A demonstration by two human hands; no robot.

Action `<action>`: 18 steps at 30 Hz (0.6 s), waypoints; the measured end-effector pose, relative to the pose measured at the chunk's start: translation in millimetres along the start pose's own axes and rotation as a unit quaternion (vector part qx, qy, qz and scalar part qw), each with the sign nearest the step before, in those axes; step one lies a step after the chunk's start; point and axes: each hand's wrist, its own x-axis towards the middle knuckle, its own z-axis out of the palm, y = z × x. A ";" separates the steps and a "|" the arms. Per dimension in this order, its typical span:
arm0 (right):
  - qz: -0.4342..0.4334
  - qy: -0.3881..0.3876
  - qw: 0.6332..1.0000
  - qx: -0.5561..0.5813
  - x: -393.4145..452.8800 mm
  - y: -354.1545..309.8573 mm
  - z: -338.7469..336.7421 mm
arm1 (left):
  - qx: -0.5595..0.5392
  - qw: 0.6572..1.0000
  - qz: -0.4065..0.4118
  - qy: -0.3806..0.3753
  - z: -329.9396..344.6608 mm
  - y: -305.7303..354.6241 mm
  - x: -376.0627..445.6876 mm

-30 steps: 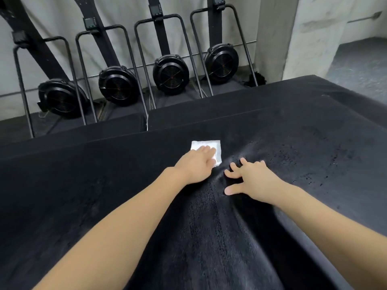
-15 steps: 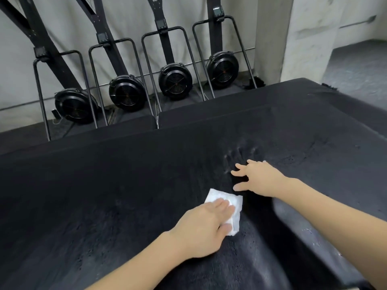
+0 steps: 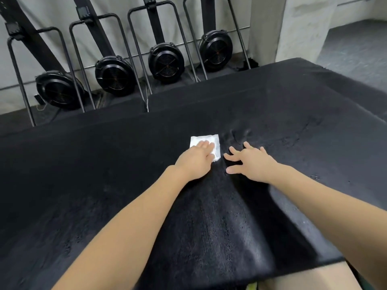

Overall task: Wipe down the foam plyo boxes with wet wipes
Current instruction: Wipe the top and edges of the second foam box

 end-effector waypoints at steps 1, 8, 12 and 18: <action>-0.003 0.001 1.000 -0.002 -0.4 0.6 0.5 | 0.004 1.000 0.006 -0.002 3.4 3.8 -9.7; 0.000 0.004 0.999 -0.041 -7.7 -3.1 7.4 | -0.023 0.995 0.096 0.000 37.5 44.4 -128.9; 0.008 0.016 0.996 -0.088 -20.5 -12.2 10.3 | -0.029 0.986 0.157 0.047 53.0 69.2 -186.0; -0.002 0.038 0.998 -0.053 -47.5 -13.3 13.9 | -0.001 0.976 0.184 0.118 90.2 63.4 -250.4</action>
